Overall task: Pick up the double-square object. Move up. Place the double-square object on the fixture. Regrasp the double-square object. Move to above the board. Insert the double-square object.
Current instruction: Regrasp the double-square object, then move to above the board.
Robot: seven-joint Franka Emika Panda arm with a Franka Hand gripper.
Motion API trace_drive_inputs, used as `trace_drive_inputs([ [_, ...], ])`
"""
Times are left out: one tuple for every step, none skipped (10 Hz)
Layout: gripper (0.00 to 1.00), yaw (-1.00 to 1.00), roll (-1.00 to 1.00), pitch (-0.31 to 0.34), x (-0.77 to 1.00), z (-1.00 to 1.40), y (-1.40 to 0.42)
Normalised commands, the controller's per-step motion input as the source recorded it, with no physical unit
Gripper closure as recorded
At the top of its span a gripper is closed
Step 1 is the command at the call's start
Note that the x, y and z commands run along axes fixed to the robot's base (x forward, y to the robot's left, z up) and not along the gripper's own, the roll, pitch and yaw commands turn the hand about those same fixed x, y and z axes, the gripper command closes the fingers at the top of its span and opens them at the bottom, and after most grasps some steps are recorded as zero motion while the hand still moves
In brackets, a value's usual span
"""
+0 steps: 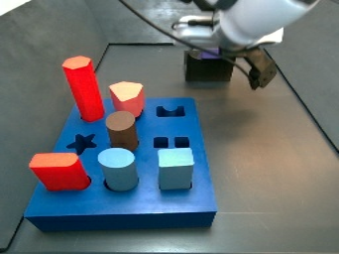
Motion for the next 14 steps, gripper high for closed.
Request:
trace_drive_inputs([
  [0.0, -0.01, 0.07, -0.06, 0.08, -0.38, 0.0],
  [0.0, -0.01, 0.06, -0.034, 0.07, -0.21, 0.0],
  [0.0, -0.01, 0.06, -0.021, 0.03, -0.17, 0.0],
  [0.0, -0.01, 0.05, -0.024, 0.03, -0.17, 0.0],
  [0.0, -0.01, 0.05, -0.024, 0.03, -0.17, 0.0],
  [0.0, -0.01, 0.05, -0.024, 0.03, -0.17, 0.0],
  [1.0, 0.0, 0.0, 0.0, 0.0, 0.0, 0.0],
  [1.0, -0.23, 0.08, -0.25, 0.07, 1.0, -0.48],
  [1.0, -0.23, 0.09, -0.233, 0.06, 1.0, -0.48],
  [1.0, -0.24, 0.11, -0.172, 0.05, 1.0, -0.45],
  [1.0, -0.24, 0.08, -0.093, 0.04, 1.0, -0.41],
  [1.0, -0.25, 0.07, -0.034, 0.03, 1.0, -0.4],
  [1.0, -0.23, 0.07, 0.03, 0.03, 1.0, -0.38],
  [1.0, -0.2, 0.06, 0.103, 0.03, 1.0, -0.36],
])
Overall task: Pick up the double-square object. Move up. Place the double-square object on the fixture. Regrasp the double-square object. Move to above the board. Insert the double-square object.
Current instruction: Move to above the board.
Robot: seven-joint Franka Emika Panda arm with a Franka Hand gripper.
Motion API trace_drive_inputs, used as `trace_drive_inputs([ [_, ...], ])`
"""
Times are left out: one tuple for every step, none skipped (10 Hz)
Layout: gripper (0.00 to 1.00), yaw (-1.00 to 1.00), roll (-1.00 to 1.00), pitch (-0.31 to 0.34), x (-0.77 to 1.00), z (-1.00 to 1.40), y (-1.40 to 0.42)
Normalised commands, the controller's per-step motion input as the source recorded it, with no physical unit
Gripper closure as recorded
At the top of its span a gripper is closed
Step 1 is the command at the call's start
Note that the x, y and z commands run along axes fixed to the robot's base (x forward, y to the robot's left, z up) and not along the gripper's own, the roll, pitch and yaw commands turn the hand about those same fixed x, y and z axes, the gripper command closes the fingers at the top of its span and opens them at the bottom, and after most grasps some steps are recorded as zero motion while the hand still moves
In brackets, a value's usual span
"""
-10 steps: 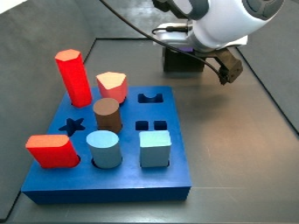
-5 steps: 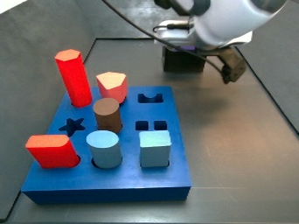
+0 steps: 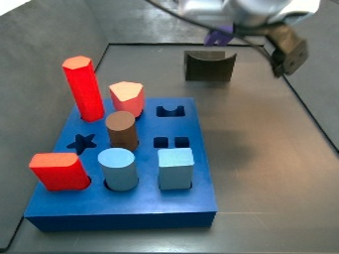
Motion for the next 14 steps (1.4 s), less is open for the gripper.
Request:
trace_drive_inputs([
  [1.0, -0.16, 0.05, 0.151, 0.03, 1.0, -0.33],
  [1.0, -0.09, 0.03, 0.197, 0.02, 1.0, -0.3],
  [1.0, -0.04, 0.02, 0.229, 0.03, 1.0, -0.28],
  [1.0, 0.01, 0.0, 0.251, 0.04, 0.96, -0.24],
  [1.0, 0.08, -0.01, 0.265, 0.04, 0.73, -0.15],
  [1.0, 0.12, -0.01, 0.257, 0.04, 0.55, -0.09],
  [1.0, 0.16, -0.02, 0.233, 0.04, 0.38, -0.06],
  [1.0, 0.03, -1.0, 0.055, -0.88, 0.66, -1.0],
  [1.0, 0.03, -1.0, 0.035, -0.9, 0.61, -1.0],
  [1.0, 0.04, -1.0, 0.005, -1.0, 0.65, -1.0],
  [1.0, 0.04, -1.0, -0.003, -1.0, 0.61, -0.95],
  [1.0, 0.04, -1.0, -0.013, -0.97, 0.58, -0.87],
  [1.0, 0.03, -1.0, -0.016, -0.6, 0.34, -0.49],
  [1.0, 0.03, -1.0, -0.021, -0.35, 0.19, -0.24],
])
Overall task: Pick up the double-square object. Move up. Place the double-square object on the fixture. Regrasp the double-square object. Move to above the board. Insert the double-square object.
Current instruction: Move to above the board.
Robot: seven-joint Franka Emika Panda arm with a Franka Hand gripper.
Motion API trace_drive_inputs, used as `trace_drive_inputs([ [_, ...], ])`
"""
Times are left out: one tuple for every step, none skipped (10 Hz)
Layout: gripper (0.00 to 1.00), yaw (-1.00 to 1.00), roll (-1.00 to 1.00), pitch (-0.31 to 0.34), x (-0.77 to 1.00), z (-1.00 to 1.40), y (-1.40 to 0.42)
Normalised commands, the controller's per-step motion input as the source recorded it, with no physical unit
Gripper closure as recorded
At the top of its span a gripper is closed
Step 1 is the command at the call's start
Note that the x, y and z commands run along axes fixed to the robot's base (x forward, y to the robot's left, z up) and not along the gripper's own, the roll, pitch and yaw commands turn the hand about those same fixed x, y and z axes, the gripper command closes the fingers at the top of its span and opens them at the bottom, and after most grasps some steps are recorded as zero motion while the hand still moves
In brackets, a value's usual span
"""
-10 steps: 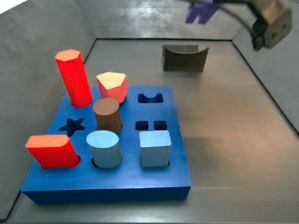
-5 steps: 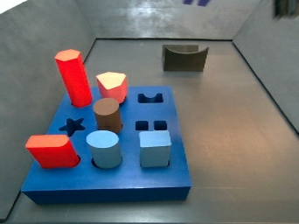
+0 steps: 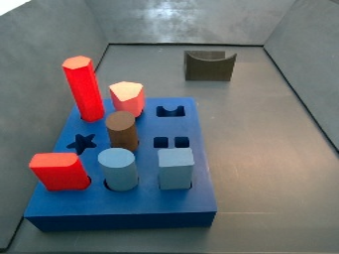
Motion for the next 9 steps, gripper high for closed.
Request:
trace_drive_inputs([
  [1.0, 0.03, -1.0, -0.021, -0.19, 0.08, -0.1],
  [1.0, 0.03, -1.0, -0.033, -0.13, 0.06, -0.05],
  [1.0, 0.02, -1.0, -0.048, -0.1, 0.02, 0.0],
  [1.0, 0.02, -1.0, -0.068, -0.08, 0.01, 0.03],
  [1.0, 0.01, -1.0, -0.088, -0.08, 0.01, 0.04],
  [1.0, 0.01, -0.75, -0.092, -0.07, -0.01, 0.04],
  [1.0, 0.0, -0.53, -0.081, -0.06, 0.0, 0.03],
  [1.0, 0.0, -0.32, -0.056, -0.05, 0.0, 0.02],
  [1.0, -0.01, -0.21, -0.04, -0.03, 0.0, 0.02],
])
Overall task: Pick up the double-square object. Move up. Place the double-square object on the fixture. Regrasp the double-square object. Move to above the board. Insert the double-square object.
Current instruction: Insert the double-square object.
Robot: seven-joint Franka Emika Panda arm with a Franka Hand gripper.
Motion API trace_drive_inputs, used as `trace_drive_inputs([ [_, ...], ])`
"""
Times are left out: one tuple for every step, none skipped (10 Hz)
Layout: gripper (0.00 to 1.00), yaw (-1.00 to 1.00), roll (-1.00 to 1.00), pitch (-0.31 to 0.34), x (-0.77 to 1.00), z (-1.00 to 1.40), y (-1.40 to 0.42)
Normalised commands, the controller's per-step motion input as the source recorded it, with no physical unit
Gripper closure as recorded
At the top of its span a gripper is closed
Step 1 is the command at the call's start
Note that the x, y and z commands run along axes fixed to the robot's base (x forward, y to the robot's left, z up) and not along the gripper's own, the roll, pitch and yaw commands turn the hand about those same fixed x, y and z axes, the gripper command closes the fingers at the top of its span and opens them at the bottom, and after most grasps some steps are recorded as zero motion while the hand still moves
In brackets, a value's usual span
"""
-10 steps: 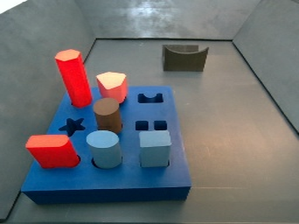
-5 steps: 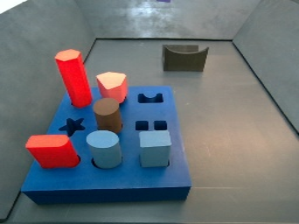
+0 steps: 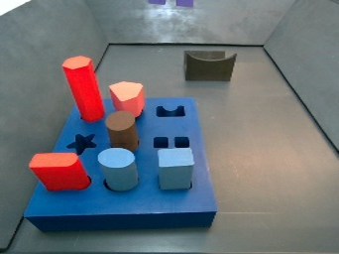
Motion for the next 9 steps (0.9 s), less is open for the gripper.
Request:
trace_drive_inputs([
  [1.0, 0.0, 0.0, 0.0, 0.0, -0.1, 0.0],
  [1.0, 0.05, 0.04, 0.014, 0.32, -0.41, -0.21],
  [1.0, 0.15, 0.0, 0.0, 0.23, -0.65, -0.27],
  [1.0, 0.23, 0.07, 0.0, 0.0, -0.69, -0.37],
  [1.0, 0.29, 0.04, -0.041, 0.0, -0.75, -0.35],
  [1.0, 0.31, 0.04, -0.074, 0.0, -0.75, -0.29],
  [1.0, 0.29, 0.0, -0.12, -0.02, -0.8, -0.22],
  [1.0, 0.24, 0.0, -0.124, -0.06, -0.84, -0.12],
  [1.0, 0.21, -0.01, -0.116, -0.01, -0.83, -0.08],
])
